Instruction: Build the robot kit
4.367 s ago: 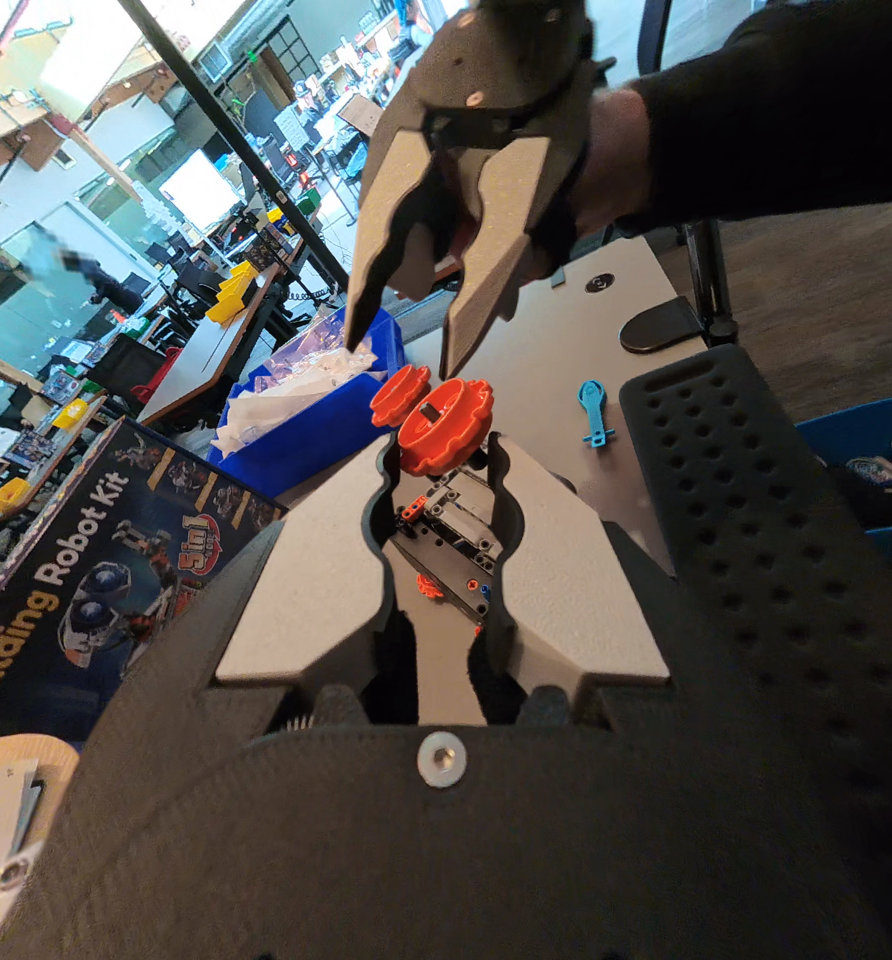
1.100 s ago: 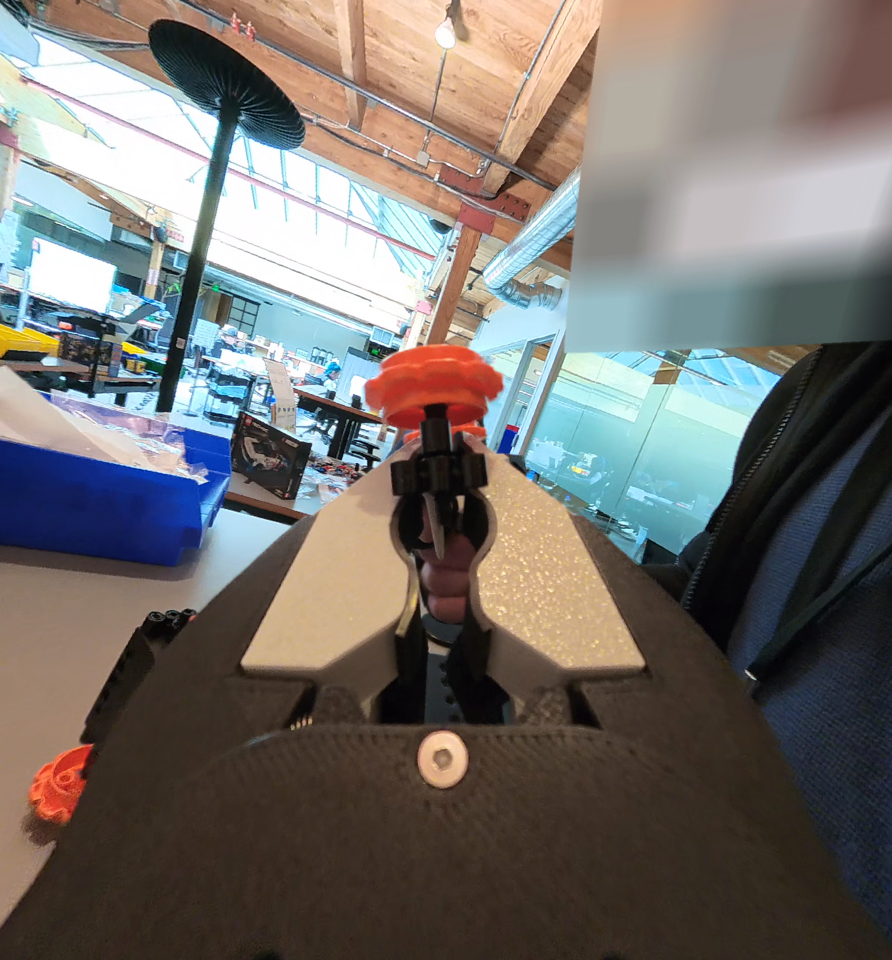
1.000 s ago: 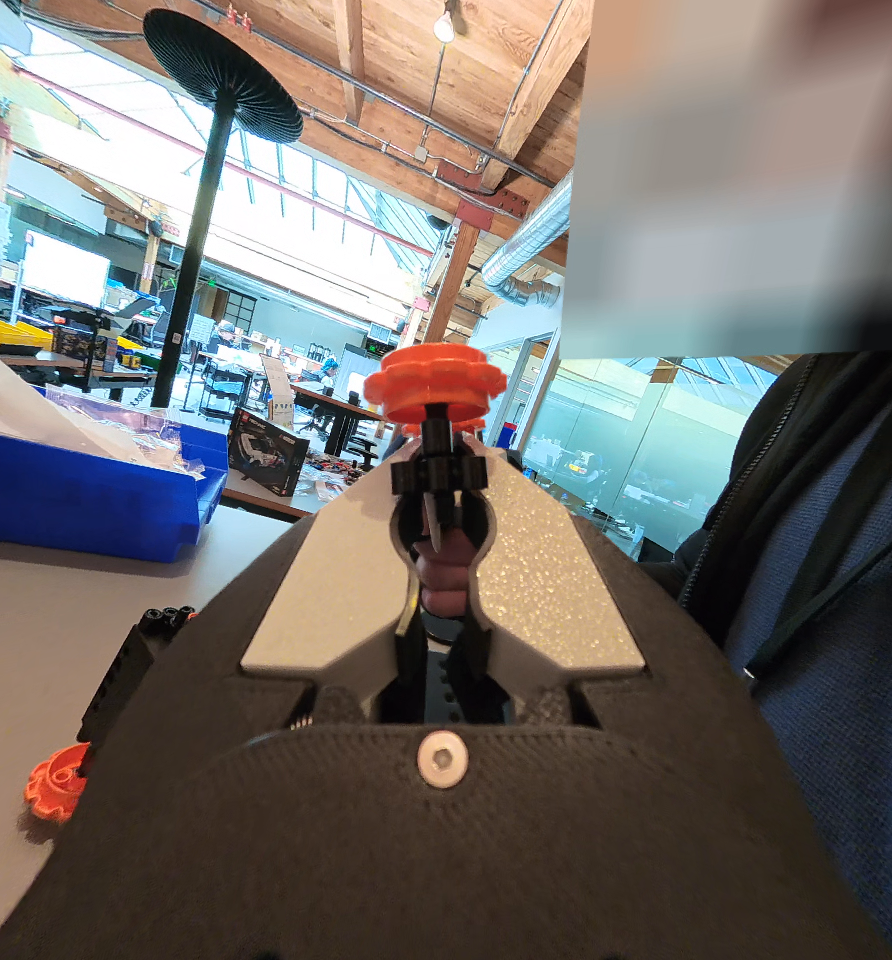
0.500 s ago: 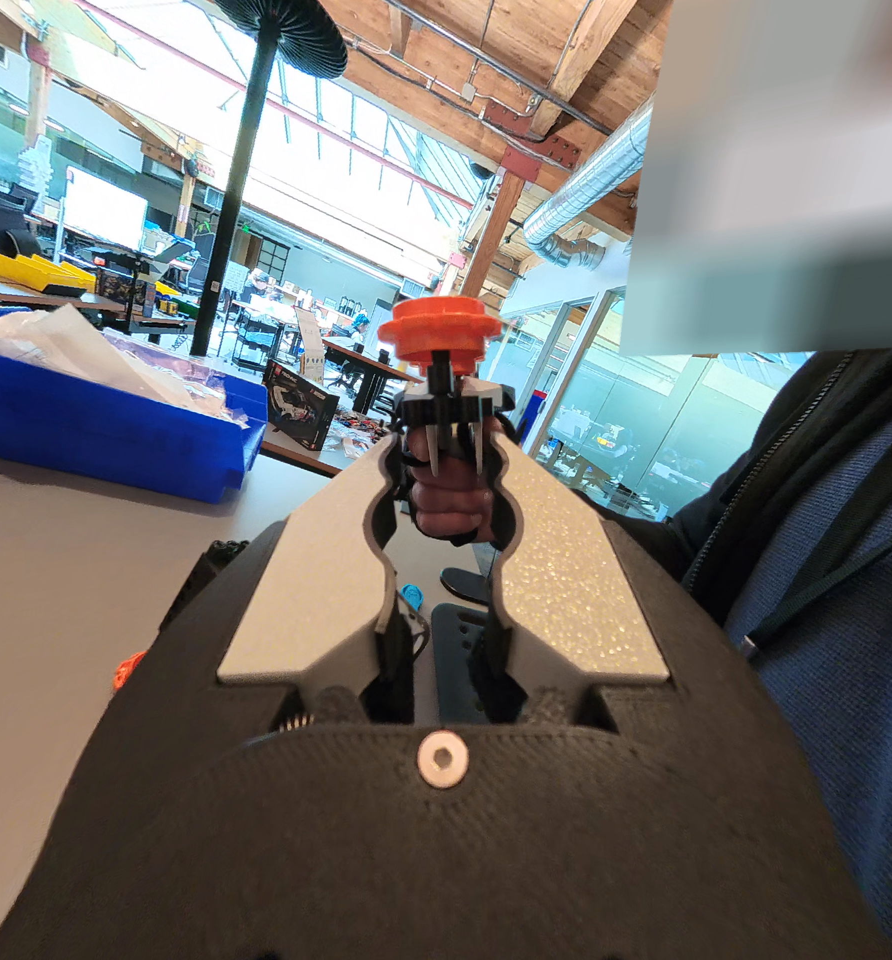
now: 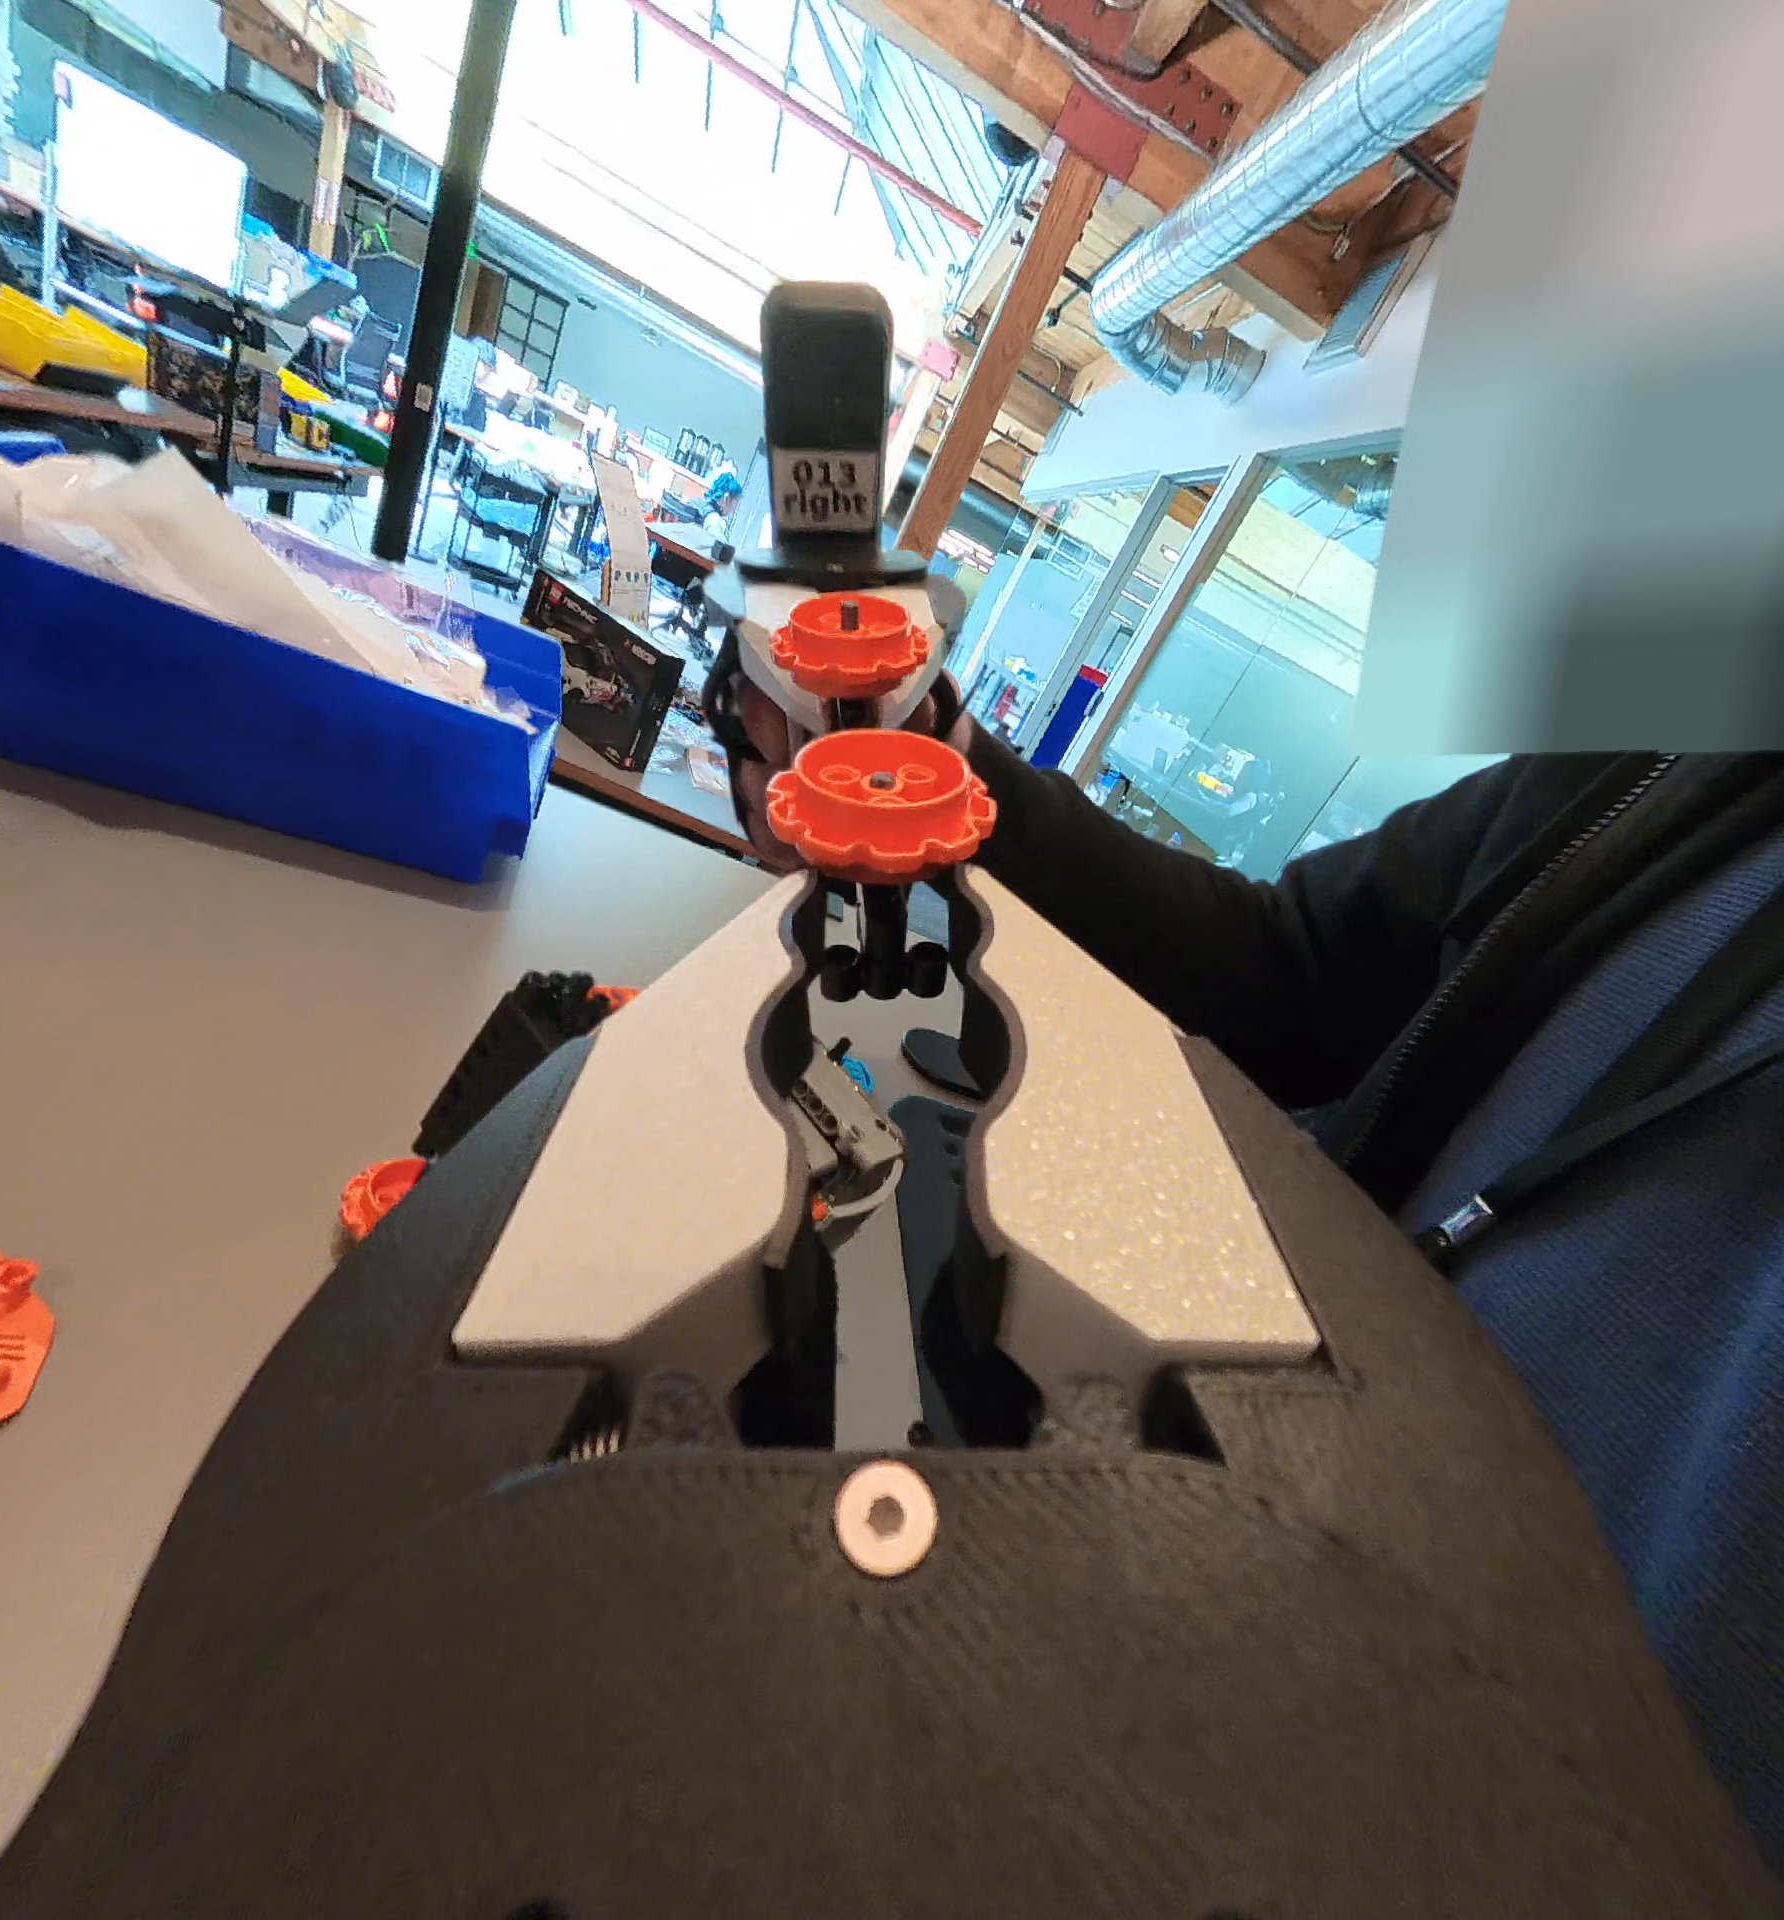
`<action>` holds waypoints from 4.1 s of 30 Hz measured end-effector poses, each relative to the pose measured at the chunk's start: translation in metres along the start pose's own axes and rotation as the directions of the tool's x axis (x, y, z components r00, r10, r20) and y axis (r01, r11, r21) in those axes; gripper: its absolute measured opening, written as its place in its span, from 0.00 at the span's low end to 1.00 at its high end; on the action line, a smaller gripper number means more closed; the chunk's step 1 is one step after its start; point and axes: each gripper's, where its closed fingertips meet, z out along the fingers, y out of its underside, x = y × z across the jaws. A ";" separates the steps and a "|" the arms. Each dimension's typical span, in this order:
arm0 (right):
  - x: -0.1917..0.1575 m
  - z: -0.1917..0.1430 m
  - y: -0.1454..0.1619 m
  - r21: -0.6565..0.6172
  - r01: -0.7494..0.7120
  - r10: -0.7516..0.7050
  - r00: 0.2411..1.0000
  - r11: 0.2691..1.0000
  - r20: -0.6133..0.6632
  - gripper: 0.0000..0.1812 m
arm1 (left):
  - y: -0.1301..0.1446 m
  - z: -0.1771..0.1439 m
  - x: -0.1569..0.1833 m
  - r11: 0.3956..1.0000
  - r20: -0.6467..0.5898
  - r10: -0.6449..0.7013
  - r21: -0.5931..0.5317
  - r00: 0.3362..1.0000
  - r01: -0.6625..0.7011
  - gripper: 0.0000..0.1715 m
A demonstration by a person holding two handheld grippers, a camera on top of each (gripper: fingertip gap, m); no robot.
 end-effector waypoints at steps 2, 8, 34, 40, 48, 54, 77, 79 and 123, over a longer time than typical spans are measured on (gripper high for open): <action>0.003 0.000 0.003 -0.053 0.005 -0.004 1.000 0.999 0.031 0.03 | 0.009 -0.001 -0.001 1.000 0.009 0.000 -0.027 1.000 0.000 0.06; 0.018 0.002 0.013 -0.177 0.014 0.006 0.994 0.984 0.112 0.03 | 0.029 -0.001 -0.007 0.997 0.050 0.002 -0.071 0.999 0.001 0.05; 0.081 -0.003 0.062 -0.420 0.039 -0.031 0.999 0.906 0.027 0.13 | 0.078 -0.001 -0.034 0.946 0.525 0.291 -0.280 0.800 -0.161 0.04; 0.085 -0.001 0.067 -0.443 0.055 -0.080 0.996 0.895 -0.039 0.03 | 0.081 -0.001 -0.036 0.910 0.570 0.390 -0.359 0.723 -0.208 0.04; 0.097 -0.011 0.056 -0.405 -0.034 -0.045 0.982 0.913 -0.184 0.11 | 0.075 -0.002 -0.035 0.866 0.583 0.489 -0.416 0.648 -0.278 0.04; 0.051 -0.007 0.022 -0.503 0.281 -0.432 0.876 0.817 -0.213 0.12 | 0.070 -0.001 -0.031 0.811 0.572 0.580 -0.472 0.580 -0.347 0.04; 0.045 0.043 0.084 -0.846 0.487 -0.672 0.703 0.217 0.233 0.02 | 0.082 -0.008 -0.027 0.861 0.536 0.506 -0.361 0.676 -0.358 0.18; 0.044 0.041 0.084 -0.850 0.490 -0.665 0.703 0.195 0.253 0.02 | 0.083 -0.002 -0.022 0.870 0.507 0.490 -0.336 0.709 -0.361 0.19; 0.048 0.035 0.088 -0.817 0.576 -0.521 0.688 -0.030 0.505 0.02 | 0.086 0.000 -0.032 0.899 0.548 0.438 -0.293 0.713 -0.327 0.13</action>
